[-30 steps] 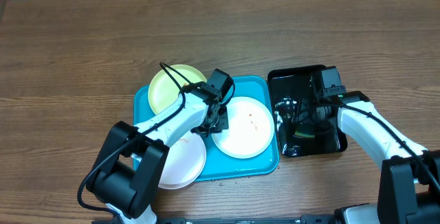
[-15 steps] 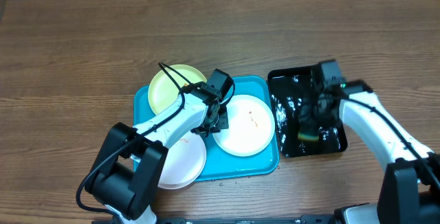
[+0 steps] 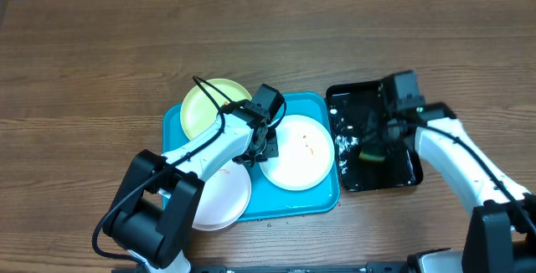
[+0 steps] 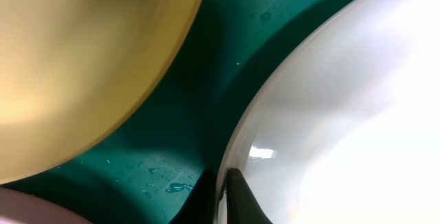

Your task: Clean dirty plates on tray and stack at the side

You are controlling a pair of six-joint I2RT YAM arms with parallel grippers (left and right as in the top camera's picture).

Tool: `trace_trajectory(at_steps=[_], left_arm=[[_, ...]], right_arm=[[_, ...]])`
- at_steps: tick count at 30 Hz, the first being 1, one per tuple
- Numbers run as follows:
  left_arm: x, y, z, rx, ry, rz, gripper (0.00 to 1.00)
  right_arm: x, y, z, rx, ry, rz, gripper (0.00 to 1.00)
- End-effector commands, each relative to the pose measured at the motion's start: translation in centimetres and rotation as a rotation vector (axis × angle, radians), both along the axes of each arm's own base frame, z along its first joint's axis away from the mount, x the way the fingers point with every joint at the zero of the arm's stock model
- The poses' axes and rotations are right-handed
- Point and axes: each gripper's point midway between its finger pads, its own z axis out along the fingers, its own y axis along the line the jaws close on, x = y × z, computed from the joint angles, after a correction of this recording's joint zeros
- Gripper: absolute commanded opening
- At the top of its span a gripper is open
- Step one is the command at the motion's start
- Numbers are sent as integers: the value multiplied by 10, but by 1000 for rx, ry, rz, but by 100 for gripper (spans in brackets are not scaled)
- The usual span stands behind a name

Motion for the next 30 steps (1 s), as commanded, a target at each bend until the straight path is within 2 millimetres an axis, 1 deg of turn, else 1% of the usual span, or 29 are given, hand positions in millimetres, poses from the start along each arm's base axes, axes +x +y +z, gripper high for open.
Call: trace_trajectory(at_steps=[1, 2, 3, 4, 6, 9, 12, 13, 17, 18, 20, 23, 25, 26, 27, 30], left_arm=[[-14, 16, -19, 78, 45, 10, 4], [-14, 16, -19, 78, 45, 10, 4], [-14, 16, -19, 78, 45, 10, 4], [-14, 16, -19, 78, 45, 10, 4], [-13, 16, -19, 77, 44, 11, 4], [-13, 16, -19, 77, 45, 14, 4], [-13, 16, -19, 77, 44, 14, 4], [-13, 16, -19, 77, 44, 14, 4], [-13, 16, -19, 77, 45, 14, 4], [-13, 16, -19, 77, 45, 14, 4], [-13, 16, -19, 77, 45, 14, 4], [-13, 16, -19, 77, 44, 27, 4], [-13, 16, -19, 77, 44, 29, 4], [-13, 16, -19, 78, 44, 29, 4], [-13, 17, -19, 80, 44, 29, 4], [-13, 18, -19, 88, 43, 29, 4]], right_arm=[[-10, 0, -20, -2, 0, 11, 30], [-12, -1, -22, -3, 4, 11, 43], [-14, -1, -23, -4, 14, 11, 50], [-17, -1, -24, -6, 24, 11, 53], [-20, -2, -25, -9, 39, 11, 56], [-26, -3, -27, -9, 60, 8, 57], [-26, -2, -32, -6, 50, 9, 57], [-26, -2, -37, 1, 40, 6, 57], [-28, -2, -46, 4, 27, 2, 54], [-29, -3, -46, 3, 29, 2, 52], [-29, -3, -47, 3, 30, 1, 40], [-29, -3, -46, 3, 29, 2, 26], [-26, -1, -43, 10, 23, 4, 8], [-24, 2, -39, 22, 22, 8, 4], [-20, 6, -31, 41, 21, 13, 4], [-8, 16, 5, 88, 18, 27, 4]])
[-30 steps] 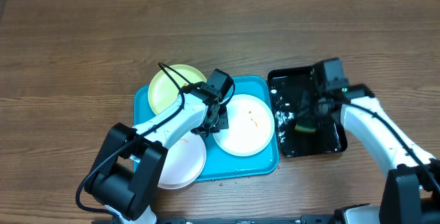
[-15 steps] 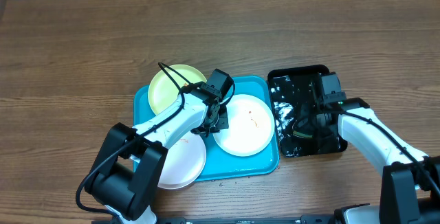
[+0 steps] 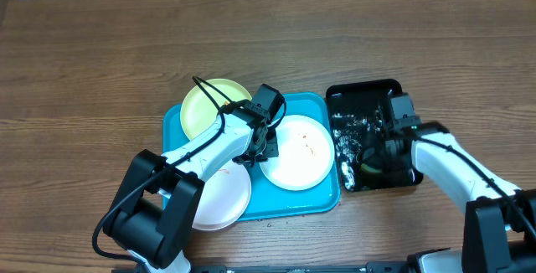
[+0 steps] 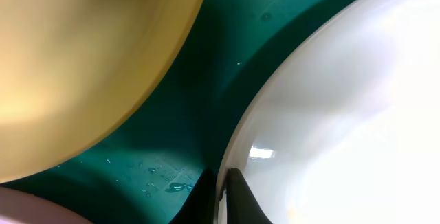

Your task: Clean dirty plates on tray and stack at the side

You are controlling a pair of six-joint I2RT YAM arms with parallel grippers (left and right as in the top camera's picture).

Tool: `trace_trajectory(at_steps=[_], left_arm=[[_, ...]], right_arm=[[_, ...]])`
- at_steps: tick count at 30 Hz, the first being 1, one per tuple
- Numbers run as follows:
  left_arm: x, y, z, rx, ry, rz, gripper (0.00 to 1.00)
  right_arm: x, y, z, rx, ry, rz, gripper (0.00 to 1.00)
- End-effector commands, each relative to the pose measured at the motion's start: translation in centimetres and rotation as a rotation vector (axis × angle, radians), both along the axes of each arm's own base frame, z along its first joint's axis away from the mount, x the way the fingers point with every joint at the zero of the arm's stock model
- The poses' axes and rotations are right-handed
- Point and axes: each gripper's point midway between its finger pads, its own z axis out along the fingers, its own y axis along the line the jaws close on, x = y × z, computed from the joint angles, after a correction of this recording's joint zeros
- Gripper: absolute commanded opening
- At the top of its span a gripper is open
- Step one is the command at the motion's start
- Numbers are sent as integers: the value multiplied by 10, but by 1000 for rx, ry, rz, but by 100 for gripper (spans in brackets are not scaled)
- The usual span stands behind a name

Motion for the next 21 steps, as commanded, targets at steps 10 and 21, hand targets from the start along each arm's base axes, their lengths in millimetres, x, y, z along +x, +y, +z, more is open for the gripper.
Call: trace_trajectory(at_steps=[10, 21], left_arm=[[-13, 18, -18, 87, 42, 24, 4], [-15, 17, -19, 80, 49, 23, 4]], right_arm=[[29, 9, 94, -2, -28, 109, 4], [28, 17, 89, 48, -9, 90, 4]])
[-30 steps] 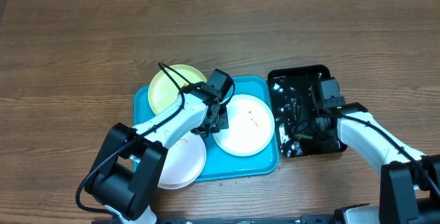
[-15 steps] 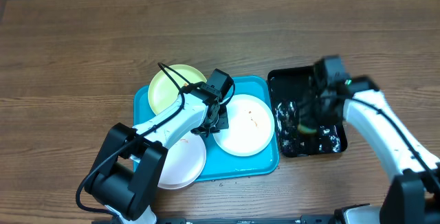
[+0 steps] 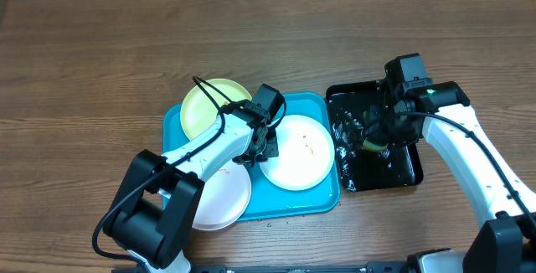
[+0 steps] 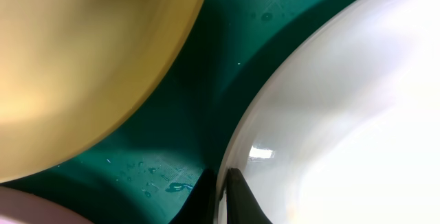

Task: Clean dirty plates on tray and stack at the side
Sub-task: 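Move sponge onto white plate and scrub it, left gripper holding rim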

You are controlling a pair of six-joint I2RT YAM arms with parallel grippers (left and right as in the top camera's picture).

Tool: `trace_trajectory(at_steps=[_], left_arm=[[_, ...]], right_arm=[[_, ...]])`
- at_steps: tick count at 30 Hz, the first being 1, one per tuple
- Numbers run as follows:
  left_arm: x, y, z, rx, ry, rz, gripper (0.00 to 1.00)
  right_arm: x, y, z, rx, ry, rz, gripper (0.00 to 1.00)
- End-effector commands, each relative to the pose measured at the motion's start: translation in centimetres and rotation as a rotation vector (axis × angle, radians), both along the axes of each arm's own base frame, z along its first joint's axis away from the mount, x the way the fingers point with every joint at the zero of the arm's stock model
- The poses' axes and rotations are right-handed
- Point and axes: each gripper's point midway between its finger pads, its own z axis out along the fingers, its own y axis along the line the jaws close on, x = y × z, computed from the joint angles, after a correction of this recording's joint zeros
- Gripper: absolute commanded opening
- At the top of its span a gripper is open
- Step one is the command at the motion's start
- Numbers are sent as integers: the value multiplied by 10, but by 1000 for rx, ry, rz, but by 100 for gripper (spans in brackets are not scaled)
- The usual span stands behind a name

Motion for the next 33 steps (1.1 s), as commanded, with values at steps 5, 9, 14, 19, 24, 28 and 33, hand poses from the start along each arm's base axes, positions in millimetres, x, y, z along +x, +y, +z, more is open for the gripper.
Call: trace_trajectory(at_steps=[5, 9, 14, 19, 24, 28, 33], left_arm=[[-14, 16, -18, 79, 47, 20, 4], [-14, 16, -18, 79, 47, 21, 4], [-14, 16, -18, 78, 46, 21, 4], [-14, 16, -18, 79, 47, 21, 4], [-14, 16, -18, 78, 46, 21, 4], [-13, 16, -18, 76, 44, 21, 4], [-13, 16, -18, 76, 44, 21, 4]], right_arm=[[1, -7, -2, -50, 2, -7, 4], [-2, -2, -2, -22, 13, 10, 4], [2, 15, 0, 65, -14, 102, 4], [0, 29, 4, 147, -6, 107, 4], [-7, 78, 25, 435, -1, 192, 4], [-9, 98, 26, 435, -29, 283, 4], [-14, 121, 13, 278, -75, 397, 4]])
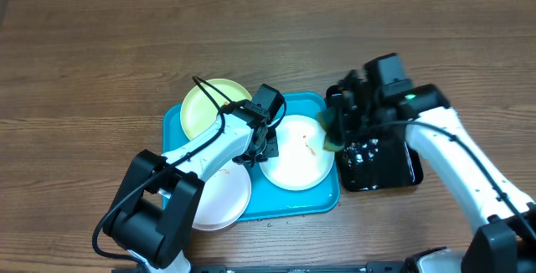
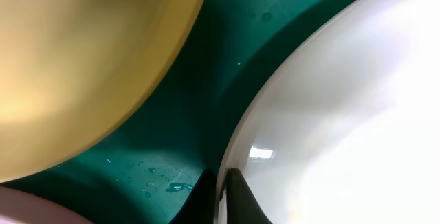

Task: Clean dirty plates on tray and stack at the side
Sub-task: 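Move sponge onto white plate and scrub it, left gripper holding rim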

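Note:
On the blue tray (image 1: 285, 204) lies a white plate (image 1: 295, 154) with small orange stains. My left gripper (image 1: 266, 145) is shut on that plate's left rim; the left wrist view shows the gripper (image 2: 221, 195) pinching the rim of the white plate (image 2: 344, 114) over the tray floor (image 2: 206, 80). A yellow plate (image 1: 205, 105) (image 2: 82, 66) sits at the tray's back left. A second white plate (image 1: 219, 196) overhangs the front left corner. My right gripper (image 1: 339, 126) is shut on a yellow-green sponge (image 1: 328, 135), blurred, at the white plate's right edge.
A black basin (image 1: 394, 160) holding soapy water stands right of the tray, under my right arm. Water drops (image 2: 177, 186) lie on the tray floor. Bare wooden table (image 1: 100, 47) surrounds everything.
My right gripper, with the sponge, has moved left from over the black basin to the right edge of the white plate. The left gripper and all plates are unchanged.
The left gripper stayed shut on the white plate's rim throughout. The right gripper held the sponge down in the basin's water, then lower in it toward the front, then raised above the basin, and now at the tray's right edge.

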You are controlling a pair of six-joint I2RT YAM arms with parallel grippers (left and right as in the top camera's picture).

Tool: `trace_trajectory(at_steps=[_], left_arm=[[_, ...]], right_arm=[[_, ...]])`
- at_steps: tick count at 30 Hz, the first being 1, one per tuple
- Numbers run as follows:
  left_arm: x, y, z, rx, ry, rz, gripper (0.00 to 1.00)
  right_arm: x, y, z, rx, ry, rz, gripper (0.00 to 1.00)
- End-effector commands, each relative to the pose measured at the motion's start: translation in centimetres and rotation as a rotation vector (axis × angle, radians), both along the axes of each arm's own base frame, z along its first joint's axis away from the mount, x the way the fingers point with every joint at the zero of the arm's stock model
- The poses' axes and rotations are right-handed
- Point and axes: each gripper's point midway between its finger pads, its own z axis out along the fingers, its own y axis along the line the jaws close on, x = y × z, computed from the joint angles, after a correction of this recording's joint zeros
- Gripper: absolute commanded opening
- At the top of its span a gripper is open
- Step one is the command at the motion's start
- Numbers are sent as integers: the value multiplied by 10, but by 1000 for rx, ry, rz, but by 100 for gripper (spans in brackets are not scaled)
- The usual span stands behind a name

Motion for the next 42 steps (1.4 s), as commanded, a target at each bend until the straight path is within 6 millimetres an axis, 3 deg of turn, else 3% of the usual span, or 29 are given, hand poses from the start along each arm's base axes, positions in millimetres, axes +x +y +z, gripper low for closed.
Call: trace_trajectory(at_steps=[1, 3, 6, 10, 18, 24, 26, 27, 29, 30, 32, 36, 38, 42], left_arm=[[-13, 16, -18, 77, 45, 21, 4], [-14, 16, -19, 78, 46, 20, 4], [-14, 16, -19, 79, 48, 20, 4], [-14, 16, -19, 79, 47, 20, 4], [-14, 16, -19, 79, 47, 21, 4], [-14, 16, -19, 79, 47, 21, 4], [-14, 16, -19, 79, 47, 21, 4], [-14, 16, -19, 79, 47, 21, 4], [-14, 16, -19, 79, 47, 21, 4], [-14, 16, -19, 79, 47, 21, 4], [-14, 16, -19, 79, 47, 21, 4], [-14, 16, -19, 79, 47, 21, 4], [-14, 16, -19, 79, 47, 21, 4], [-14, 16, -19, 78, 47, 21, 4]], right_arm=[[-6, 17, -12, -107, -57, 85, 4], [-2, 12, -21, -265, -114, 51, 4], [1, 7, -29, -366, -154, -4, 4], [-1, 16, -42, -356, -187, 18, 4], [-1, 16, -75, -329, -240, 4, 4], [5, 20, -83, -299, -294, 2, 5], [6, 20, -84, -296, -298, 1, 16], [6, 20, -84, -296, -298, 1, 29], [7, 21, -86, -295, -300, 0, 67], [8, 22, -87, -294, -301, 0, 73], [9, 22, -90, -295, -299, 0, 74], [5, 21, -103, -314, -262, 8, 69], [2, 19, -114, -333, -236, 14, 38], [2, 18, -119, -341, -224, 10, 6]])
